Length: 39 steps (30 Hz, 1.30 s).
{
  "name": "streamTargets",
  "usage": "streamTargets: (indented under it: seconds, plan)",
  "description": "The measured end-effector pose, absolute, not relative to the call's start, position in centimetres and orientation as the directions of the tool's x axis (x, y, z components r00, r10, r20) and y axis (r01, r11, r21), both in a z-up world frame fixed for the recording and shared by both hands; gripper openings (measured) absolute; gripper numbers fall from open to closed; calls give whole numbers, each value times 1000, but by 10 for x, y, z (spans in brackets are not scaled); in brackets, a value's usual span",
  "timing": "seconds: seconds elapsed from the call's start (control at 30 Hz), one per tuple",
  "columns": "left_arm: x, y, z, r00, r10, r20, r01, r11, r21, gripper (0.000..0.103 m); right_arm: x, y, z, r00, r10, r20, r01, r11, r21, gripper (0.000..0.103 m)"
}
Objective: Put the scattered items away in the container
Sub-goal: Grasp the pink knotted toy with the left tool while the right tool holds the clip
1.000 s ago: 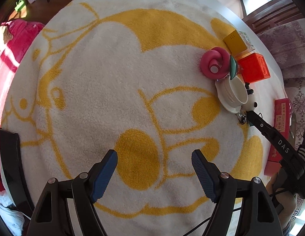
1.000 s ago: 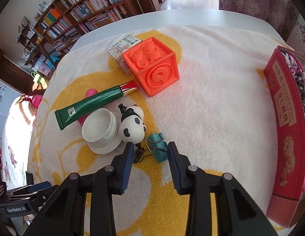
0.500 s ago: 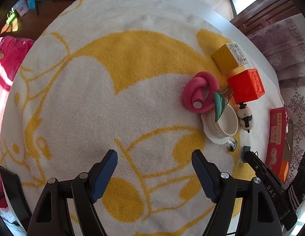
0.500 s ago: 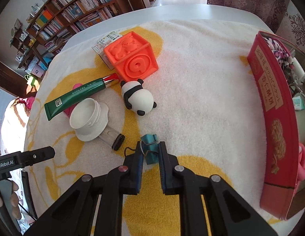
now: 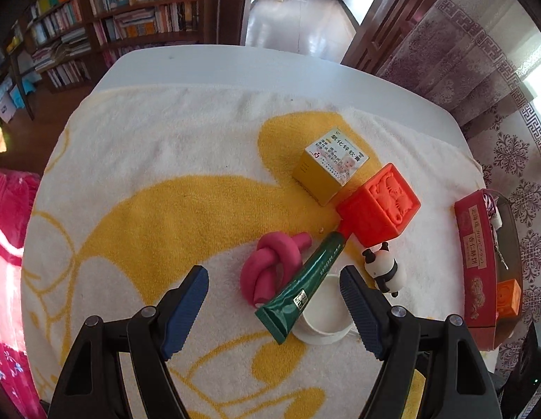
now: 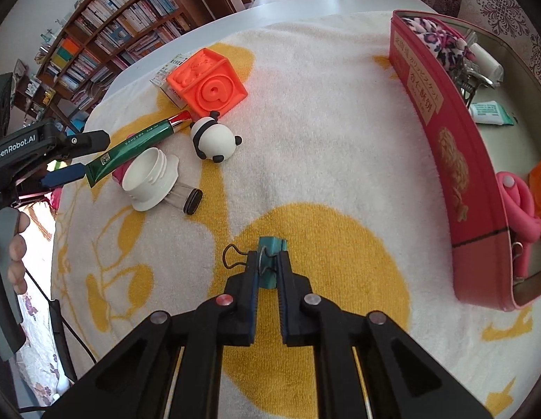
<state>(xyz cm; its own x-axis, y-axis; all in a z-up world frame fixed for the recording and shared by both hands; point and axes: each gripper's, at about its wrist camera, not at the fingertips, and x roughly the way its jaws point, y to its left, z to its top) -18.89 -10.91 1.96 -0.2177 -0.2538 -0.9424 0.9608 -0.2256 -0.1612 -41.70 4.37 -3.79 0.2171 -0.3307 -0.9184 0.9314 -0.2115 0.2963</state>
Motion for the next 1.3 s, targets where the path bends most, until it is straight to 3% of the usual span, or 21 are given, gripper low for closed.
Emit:
streamTargets:
  seconds: [0.17,0.27,0.3,0.33,0.73,1.3]
  plan:
    - [-229,-118,-16,-178,-190,-965,911,-403,-89,75,-420,42,-38,218,-336,-916,931,-209,299,10]
    - [-236,-115,-29,-107,-203,-973,902,-432,-9,58,-421,43,-38,218,-339,-915,931,-210,300,10]
    - [-233,-116,-31,-122,-190,-974,906,-422,-31,37,-420,42,-38,218,-340,-915,931,-210,299,10]
    - [-228,-117,-31,-154,-167,-974,915,-397,-76,33,-419,42,-38,218,-341,-915,931,-210,300,10]
    - [-175,-65,-6,-247,-162,-956,947,-250,-202,29,-413,44,-40,226,-339,-913,935,-187,300,10]
    - [-163,27,-15,-236,-48,-971,960,-169,-225,32,-413,78,-35,234,-306,-923,949,-136,285,10]
